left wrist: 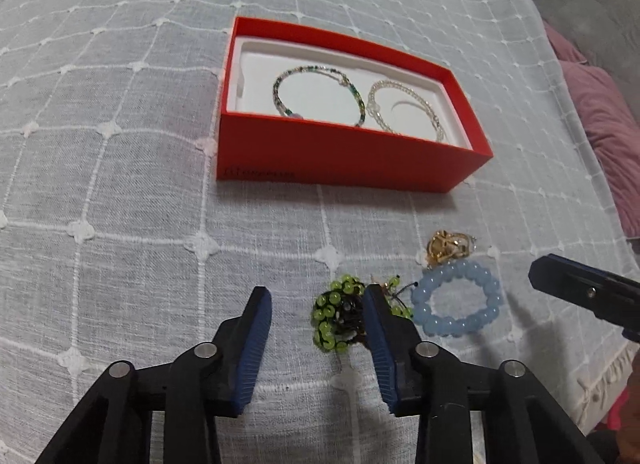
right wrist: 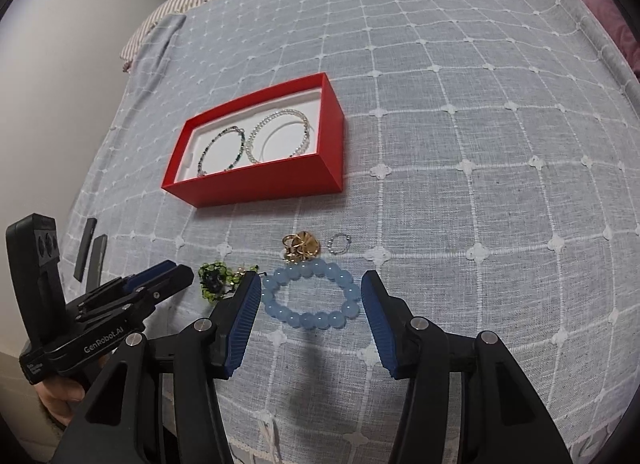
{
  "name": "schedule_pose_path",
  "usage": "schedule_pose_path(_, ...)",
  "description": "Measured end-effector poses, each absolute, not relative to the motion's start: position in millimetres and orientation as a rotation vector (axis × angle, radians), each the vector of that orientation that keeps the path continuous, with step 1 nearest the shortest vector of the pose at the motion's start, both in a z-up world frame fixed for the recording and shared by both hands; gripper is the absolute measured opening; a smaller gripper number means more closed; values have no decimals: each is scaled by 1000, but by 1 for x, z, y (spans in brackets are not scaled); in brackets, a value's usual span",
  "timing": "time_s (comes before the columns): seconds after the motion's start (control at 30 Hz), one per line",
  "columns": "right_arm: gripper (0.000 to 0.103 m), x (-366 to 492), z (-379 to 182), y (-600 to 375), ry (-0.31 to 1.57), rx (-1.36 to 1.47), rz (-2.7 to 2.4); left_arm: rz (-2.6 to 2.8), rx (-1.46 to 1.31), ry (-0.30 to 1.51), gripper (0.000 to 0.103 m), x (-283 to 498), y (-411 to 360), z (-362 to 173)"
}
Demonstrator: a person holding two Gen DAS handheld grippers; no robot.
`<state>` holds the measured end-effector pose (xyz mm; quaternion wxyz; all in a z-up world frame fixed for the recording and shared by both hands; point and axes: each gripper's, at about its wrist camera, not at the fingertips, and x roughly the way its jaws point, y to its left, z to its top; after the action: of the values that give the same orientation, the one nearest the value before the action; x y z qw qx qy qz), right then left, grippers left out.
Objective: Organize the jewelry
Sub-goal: 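Grasp the green bead bracelet with the left tool while the right tool approaches the blue bracelet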
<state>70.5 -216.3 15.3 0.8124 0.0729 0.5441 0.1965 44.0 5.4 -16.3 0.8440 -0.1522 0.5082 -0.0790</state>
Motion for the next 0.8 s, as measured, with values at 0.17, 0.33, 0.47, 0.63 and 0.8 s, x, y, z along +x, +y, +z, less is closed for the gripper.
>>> schedule_pose_path(0.17,55,73,6,-220,1191,154,387,-181,-361,1092,37,44,8,-21)
schedule_pose_path(0.33,54,73,4,-219,1193,152,396,-169,-405,1112,31,47,14,-28)
schedule_pose_path(0.47,54,73,3,-215,1200,147,410,-198,-475,1142,26,51,18,-37)
schedule_pose_path(0.63,53,74,0,-217,1207,152,406,-217,-480,1153,24,52,13,-40)
schedule_pose_path(0.8,53,74,-1,-216,1208,149,406,-231,-450,1164,17,51,2,-43)
